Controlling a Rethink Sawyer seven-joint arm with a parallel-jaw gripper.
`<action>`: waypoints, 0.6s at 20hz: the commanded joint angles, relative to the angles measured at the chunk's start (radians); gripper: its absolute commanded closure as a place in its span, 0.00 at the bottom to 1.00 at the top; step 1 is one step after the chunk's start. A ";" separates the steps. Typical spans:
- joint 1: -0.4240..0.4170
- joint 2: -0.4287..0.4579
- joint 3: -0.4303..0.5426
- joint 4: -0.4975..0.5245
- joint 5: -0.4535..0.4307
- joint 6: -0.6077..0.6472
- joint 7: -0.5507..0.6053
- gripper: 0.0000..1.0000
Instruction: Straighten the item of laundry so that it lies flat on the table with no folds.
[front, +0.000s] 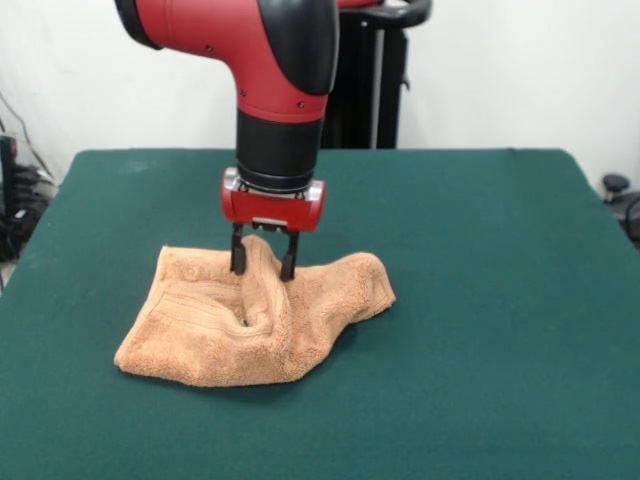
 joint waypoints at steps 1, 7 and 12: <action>0.039 0.028 0.061 0.018 -0.025 -0.011 0.129 0.00; 0.035 0.023 0.063 0.018 -0.025 -0.013 0.128 0.00; 0.038 0.023 0.060 0.013 -0.025 0.001 0.123 0.00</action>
